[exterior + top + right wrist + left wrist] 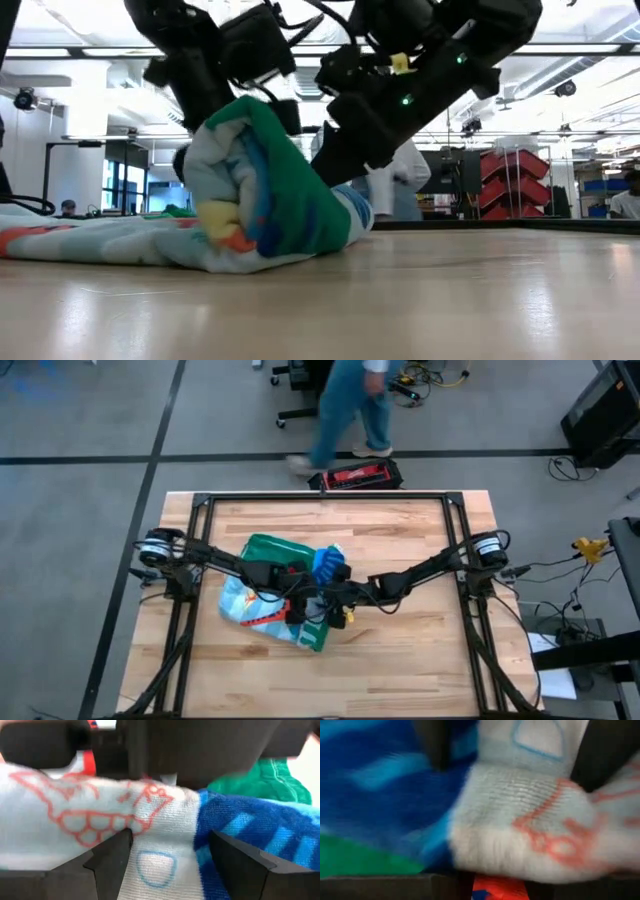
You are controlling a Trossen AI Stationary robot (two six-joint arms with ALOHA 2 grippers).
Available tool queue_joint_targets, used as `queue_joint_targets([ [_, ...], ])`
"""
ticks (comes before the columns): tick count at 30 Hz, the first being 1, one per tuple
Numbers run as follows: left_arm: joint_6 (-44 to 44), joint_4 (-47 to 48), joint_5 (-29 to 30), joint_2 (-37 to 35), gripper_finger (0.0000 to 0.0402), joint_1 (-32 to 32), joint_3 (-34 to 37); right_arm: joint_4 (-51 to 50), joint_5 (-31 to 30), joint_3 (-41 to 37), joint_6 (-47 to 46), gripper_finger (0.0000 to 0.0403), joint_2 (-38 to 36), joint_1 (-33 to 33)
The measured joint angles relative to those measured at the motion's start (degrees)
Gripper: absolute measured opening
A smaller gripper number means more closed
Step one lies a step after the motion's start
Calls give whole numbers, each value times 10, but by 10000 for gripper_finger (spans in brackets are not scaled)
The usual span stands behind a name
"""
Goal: Roll towel
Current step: Roll the multi-color dinosaur print towel
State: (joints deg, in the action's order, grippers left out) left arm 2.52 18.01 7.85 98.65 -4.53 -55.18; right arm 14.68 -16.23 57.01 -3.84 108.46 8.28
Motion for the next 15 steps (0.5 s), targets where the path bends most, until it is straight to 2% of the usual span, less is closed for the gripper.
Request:
queue_joint_targets([
  [7, 20, 144, 77, -105, 119, -1, 1, 2, 1, 1, -12, 241, 9, -8],
  [9, 35, 170, 105, -129, 119, -1, 20, 3, 1, 0, -11, 237, 9, -9],
  [11, 51, 163, 111, -147, 119, -1, 59, 7, 0, 0, -11, 233, 9, -9],
  [15, 74, 57, 105, -157, 119, -2, 151, 17, 0, -1, -10, 232, 11, -16],
])
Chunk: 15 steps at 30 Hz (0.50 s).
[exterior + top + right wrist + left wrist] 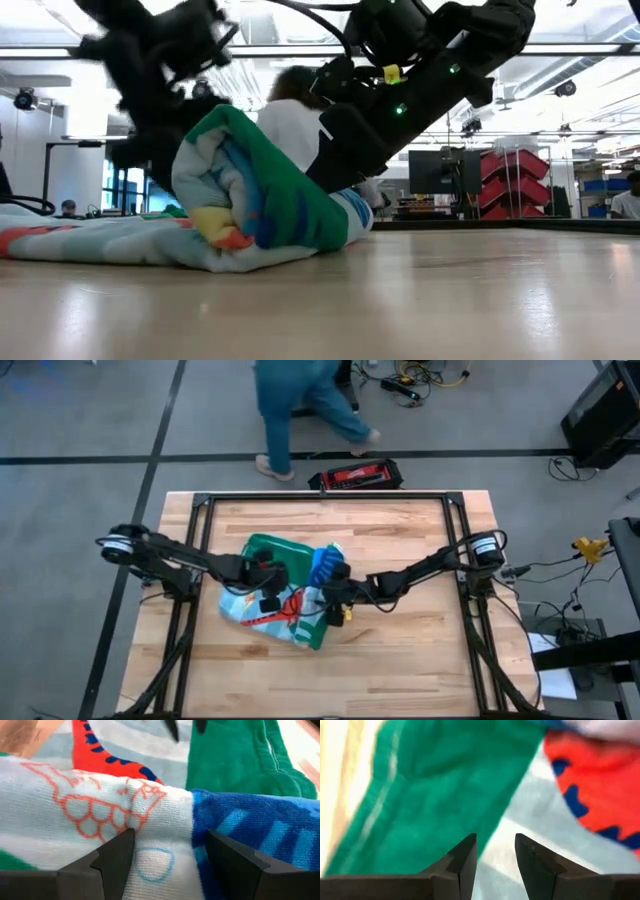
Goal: Roll towel
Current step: Roll the multi-color dinosaur print towel
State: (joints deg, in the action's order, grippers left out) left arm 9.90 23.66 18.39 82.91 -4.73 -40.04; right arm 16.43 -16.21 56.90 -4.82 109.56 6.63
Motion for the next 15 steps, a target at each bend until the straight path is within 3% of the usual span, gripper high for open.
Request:
queue_joint_targets([
  [3, 15, -82, -7, 19, 119, -1, 44, 26, -2, 1, 9, 238, 18, -11],
  [7, 27, -155, -7, 63, 119, -8, 49, 51, -2, 1, 10, 247, 35, -22],
  [11, 17, -196, -7, 118, 119, -25, 13, 41, 3, 0, 21, 251, 32, -22],
  [15, -1, -182, -8, 161, 119, -45, -49, -40, 18, 0, 33, 247, 7, -18],
])
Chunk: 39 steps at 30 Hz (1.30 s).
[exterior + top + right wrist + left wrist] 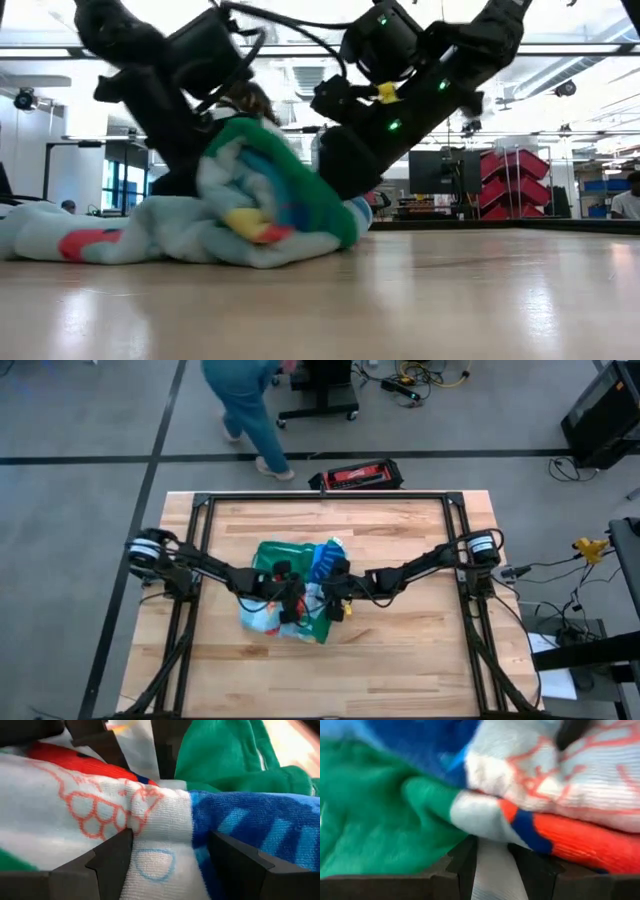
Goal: Roll towel
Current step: Roll the multi-color dinosaur print towel
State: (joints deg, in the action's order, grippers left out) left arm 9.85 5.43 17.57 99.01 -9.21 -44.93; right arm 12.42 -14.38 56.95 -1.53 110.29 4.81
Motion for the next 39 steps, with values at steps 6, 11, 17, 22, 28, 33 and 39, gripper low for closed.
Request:
queue_joint_targets([
  [6, -15, 207, 27, 4, 119, -26, -99, -51, 39, -23, -3, 237, -35, 18],
  [11, -23, 256, 55, -3, 119, -41, -157, -55, 45, -39, -6, 239, -53, 50],
  [17, -101, 74, 27, -2, 119, -56, -157, -54, 32, -38, -8, 249, -59, 62],
  [22, -106, 31, -38, -1, 119, -58, -145, -71, 27, -37, -4, 251, -61, 62],
  [28, -102, -87, -68, 45, 119, -60, -115, -80, 15, -38, 14, 240, -72, 63],
  [33, -95, -88, -68, 97, 119, -59, -118, -153, 8, -41, 28, 242, -128, 67],
  [39, -85, -81, -58, 108, 119, -59, -118, -246, -27, -45, -13, 247, -209, 82],
])
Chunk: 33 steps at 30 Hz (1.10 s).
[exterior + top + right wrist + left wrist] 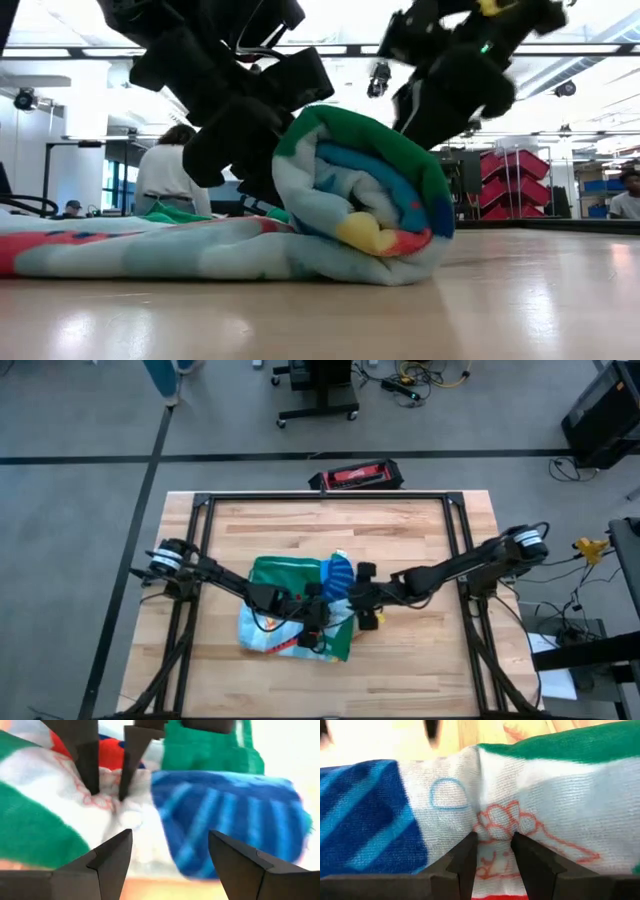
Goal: Roll towel
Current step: Roll the multi-color dinosaur print towel
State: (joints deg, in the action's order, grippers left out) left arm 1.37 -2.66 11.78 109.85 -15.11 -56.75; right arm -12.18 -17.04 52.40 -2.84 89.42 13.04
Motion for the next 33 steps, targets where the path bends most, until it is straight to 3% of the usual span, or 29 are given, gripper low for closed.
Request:
queue_joint_targets([
  [8, 0, 4, 18, -4, 119, -2, 2, -21, -10, -88, -119, 239, -16, 21],
  [15, 1, -4, 20, -5, 119, -2, 4, 191, 25, -151, -141, 254, 46, 27],
  [22, 29, -17, 23, -7, 119, -4, 22, 307, 15, -134, -137, 272, 142, 29],
  [28, 30, -48, 23, -7, 119, -4, 40, 262, 24, -93, -62, 269, 121, 28],
  [33, 35, -7, 25, -35, 119, -7, 43, 223, 12, -78, -33, 254, 69, 26],
])
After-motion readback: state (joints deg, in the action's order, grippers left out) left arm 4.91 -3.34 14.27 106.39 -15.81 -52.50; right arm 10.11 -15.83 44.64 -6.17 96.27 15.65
